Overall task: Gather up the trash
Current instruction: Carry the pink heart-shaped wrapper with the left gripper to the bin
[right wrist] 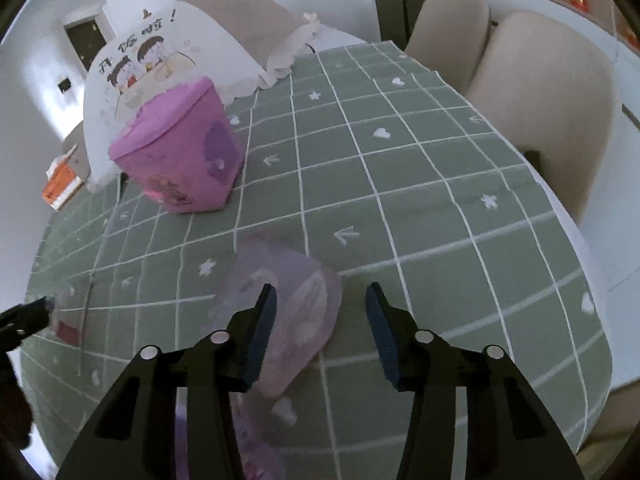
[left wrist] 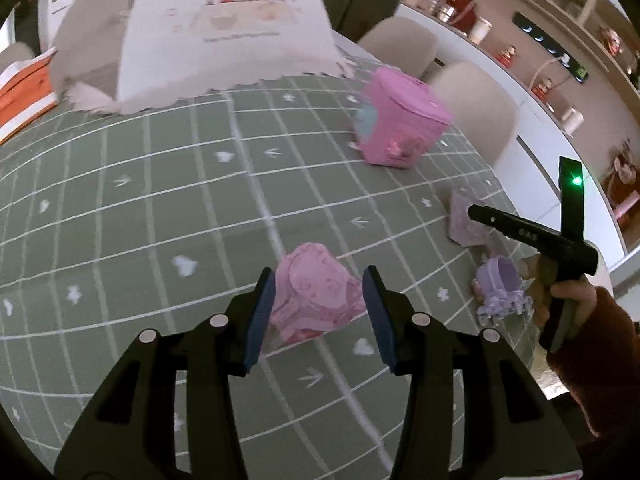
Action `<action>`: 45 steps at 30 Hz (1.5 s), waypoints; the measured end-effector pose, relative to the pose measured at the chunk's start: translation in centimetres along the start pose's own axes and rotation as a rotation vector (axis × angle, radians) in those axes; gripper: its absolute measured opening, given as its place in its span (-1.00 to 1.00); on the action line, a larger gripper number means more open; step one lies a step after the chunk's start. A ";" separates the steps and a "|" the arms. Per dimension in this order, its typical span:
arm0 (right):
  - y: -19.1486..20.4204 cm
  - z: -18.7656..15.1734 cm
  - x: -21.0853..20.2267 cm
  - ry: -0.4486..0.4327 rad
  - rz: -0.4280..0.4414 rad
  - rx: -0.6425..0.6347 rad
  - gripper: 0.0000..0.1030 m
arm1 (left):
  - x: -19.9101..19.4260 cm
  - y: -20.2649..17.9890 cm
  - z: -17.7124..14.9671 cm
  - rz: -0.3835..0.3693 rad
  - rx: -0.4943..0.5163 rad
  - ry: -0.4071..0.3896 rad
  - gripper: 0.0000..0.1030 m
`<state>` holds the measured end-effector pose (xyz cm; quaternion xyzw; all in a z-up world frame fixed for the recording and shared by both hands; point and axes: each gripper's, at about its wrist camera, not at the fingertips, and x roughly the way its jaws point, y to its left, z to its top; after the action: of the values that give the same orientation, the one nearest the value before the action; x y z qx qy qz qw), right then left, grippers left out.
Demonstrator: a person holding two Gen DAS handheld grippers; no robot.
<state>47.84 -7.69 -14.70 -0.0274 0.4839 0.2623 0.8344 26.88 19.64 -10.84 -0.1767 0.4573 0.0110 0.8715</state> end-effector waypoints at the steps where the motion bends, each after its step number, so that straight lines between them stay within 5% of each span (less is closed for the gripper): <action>1: 0.1 0.2 0.2 0.005 -0.008 -0.016 -0.34 | -0.2 0.3 0.0 0.000 -0.005 -0.001 -0.16; 3: 0.8 0.4 0.4 0.033 0.004 -0.050 -0.75 | -0.6 1.0 0.0 -0.004 -0.006 -0.005 -0.16; 5: 1.4 0.3 0.2 0.048 0.007 -0.062 -0.89 | -0.9 1.5 0.3 -0.017 0.005 -0.010 -0.16; 17: 5.2 1.1 -10.8 -0.143 -0.116 -0.009 -0.92 | -1.9 -0.2 3.6 -0.174 0.124 -0.073 -0.16; 24: 5.0 -1.1 -18.7 -0.240 -0.204 0.037 -0.92 | -3.5 -3.7 5.5 -0.248 0.182 -0.130 -0.16; 34: -2.0 -7.9 -29.1 -0.351 -0.233 0.054 -0.92 | -7.4 -14.3 4.0 -0.268 0.234 -0.223 -0.16; 45: -15.4 -17.0 -34.8 -0.349 -0.270 0.173 -0.92 | -7.4 -29.3 -1.0 -0.353 0.279 -0.169 -0.16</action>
<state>27.77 -40.35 1.73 0.0255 0.3451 0.1066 0.9321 27.10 -7.05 3.33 -0.1303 0.3416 -0.1901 0.9111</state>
